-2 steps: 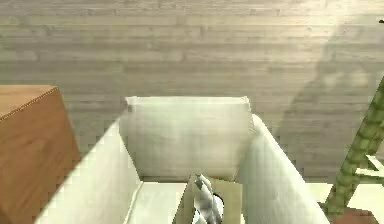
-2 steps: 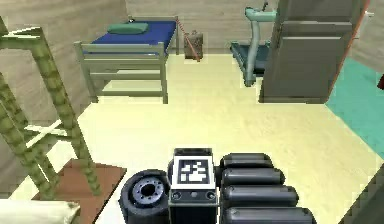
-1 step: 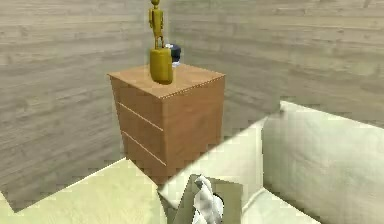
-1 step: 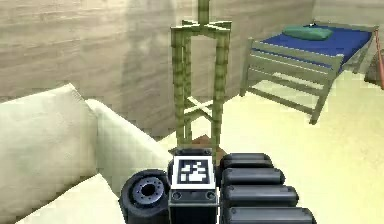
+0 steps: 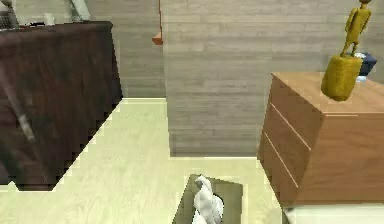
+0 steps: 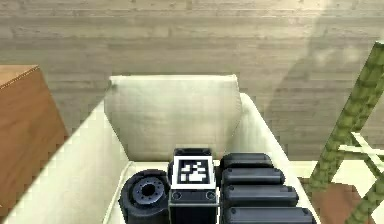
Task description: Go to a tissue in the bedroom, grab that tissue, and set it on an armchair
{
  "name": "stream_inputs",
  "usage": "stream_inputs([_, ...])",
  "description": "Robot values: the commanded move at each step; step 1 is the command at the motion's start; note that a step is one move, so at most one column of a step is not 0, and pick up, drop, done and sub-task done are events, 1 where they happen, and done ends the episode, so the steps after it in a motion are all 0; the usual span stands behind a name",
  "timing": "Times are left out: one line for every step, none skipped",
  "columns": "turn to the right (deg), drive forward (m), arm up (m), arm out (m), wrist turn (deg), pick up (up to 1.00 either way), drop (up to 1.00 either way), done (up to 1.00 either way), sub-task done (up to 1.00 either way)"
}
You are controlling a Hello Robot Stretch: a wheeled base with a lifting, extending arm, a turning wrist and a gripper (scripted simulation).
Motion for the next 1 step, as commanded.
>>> stream_inputs([-42.0,0.00,0.00,0.00,0.0,0.00,0.00,0.00,0.00])
